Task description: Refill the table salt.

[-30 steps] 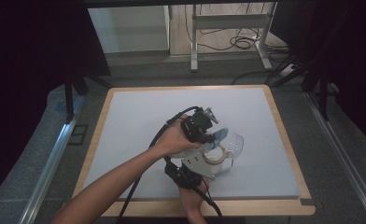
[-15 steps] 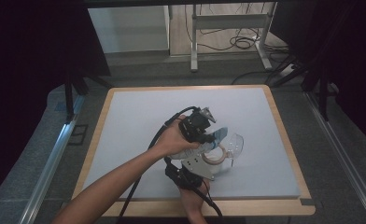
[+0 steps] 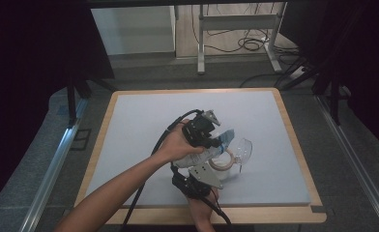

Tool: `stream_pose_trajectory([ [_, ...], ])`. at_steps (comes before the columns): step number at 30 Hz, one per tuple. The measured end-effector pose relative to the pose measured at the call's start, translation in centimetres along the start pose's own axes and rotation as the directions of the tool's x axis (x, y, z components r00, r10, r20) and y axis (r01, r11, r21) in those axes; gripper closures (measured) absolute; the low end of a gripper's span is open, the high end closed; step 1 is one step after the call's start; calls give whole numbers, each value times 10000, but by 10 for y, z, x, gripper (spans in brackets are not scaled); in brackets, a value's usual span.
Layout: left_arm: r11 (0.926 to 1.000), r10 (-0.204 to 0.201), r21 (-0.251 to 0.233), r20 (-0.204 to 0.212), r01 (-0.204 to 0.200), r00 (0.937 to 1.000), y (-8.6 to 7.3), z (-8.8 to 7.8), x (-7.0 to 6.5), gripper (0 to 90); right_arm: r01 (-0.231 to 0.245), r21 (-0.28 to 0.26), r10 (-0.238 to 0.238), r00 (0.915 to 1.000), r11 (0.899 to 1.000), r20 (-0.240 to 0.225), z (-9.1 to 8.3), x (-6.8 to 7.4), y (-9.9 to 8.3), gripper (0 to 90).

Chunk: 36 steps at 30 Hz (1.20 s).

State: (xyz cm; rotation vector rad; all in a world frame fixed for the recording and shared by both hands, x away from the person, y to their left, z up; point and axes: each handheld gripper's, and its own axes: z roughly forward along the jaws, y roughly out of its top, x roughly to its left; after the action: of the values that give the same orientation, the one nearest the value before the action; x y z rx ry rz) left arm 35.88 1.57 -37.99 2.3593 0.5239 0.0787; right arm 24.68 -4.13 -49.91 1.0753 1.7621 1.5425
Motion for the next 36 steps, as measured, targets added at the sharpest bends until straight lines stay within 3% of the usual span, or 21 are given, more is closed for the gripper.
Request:
stream_pose_trajectory([
  [16,9980,-184,-591,310,202,9994,-9,-12,2,899,63,188,-62,10000,9998,-39,-4,-1,-10,370],
  [36,9922,-327,-1185,449,379,9985,-18,-23,5,899,-345,469,342,9994,9983,66,-6,-9,-23,358],
])
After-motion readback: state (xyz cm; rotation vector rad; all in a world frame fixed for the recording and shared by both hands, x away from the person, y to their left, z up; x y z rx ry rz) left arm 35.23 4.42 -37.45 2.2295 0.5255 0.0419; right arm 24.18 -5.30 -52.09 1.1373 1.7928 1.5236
